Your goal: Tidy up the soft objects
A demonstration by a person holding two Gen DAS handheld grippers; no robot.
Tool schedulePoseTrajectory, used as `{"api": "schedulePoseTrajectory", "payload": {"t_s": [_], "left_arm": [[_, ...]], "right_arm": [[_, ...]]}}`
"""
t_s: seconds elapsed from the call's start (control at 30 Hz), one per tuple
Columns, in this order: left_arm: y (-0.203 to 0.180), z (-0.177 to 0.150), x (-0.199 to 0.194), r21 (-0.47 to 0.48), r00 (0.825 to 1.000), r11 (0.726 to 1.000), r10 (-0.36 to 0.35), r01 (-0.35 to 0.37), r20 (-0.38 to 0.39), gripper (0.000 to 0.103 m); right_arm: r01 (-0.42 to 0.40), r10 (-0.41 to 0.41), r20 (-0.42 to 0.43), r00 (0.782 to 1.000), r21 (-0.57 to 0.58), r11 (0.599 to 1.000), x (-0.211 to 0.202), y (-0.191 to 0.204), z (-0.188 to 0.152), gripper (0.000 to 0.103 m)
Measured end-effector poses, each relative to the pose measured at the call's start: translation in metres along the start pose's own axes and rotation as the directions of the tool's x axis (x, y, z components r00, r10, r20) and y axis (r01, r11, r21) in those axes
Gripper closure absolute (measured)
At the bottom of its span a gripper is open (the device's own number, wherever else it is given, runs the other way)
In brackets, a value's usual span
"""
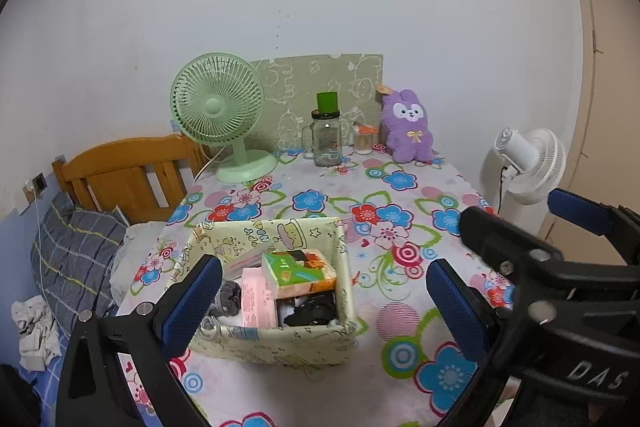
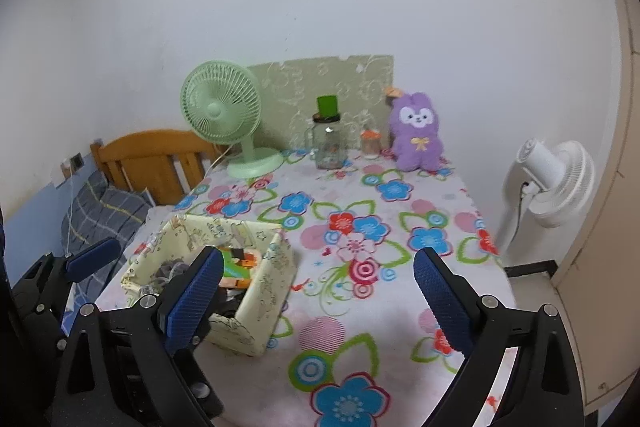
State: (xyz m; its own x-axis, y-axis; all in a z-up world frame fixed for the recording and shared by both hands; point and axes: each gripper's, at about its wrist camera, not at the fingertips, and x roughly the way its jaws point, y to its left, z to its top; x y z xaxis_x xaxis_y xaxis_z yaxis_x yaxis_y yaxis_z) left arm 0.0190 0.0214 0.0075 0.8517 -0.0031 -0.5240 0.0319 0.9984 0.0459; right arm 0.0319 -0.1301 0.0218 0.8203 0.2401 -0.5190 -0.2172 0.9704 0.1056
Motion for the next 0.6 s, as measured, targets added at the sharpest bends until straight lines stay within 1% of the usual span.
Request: {"api": "schedulePoseTrajectory", "payload": {"t_s": [0.13,0.37,0.6], "left_arm": [[-0.004,0.001,-0.011,-0.01,1.0,1.0,-0.002,0.003,0.011,0.0],[-0.009,0.001,-0.028,-0.004,0.999,1.0,0.002,-0.002,0.033,0.0],[-0.01,0.004,-0.039,-0.032,0.999,0.999,-0.004,0.006,0.047,0.0]], "right_arm": [[0.023,-0.023,0.034,0.999,0.006,1.0,-0.021,-0.011,-0.002,0.001],[0.052,-0.053,0.075,0.996,0.017,0.998,-0.049,-0.025,-0.008,0.0],[0.083,-0.087,0.103,0.991,0.041,0.996,-0.068,-0.04,-0.012,0.0]]}}
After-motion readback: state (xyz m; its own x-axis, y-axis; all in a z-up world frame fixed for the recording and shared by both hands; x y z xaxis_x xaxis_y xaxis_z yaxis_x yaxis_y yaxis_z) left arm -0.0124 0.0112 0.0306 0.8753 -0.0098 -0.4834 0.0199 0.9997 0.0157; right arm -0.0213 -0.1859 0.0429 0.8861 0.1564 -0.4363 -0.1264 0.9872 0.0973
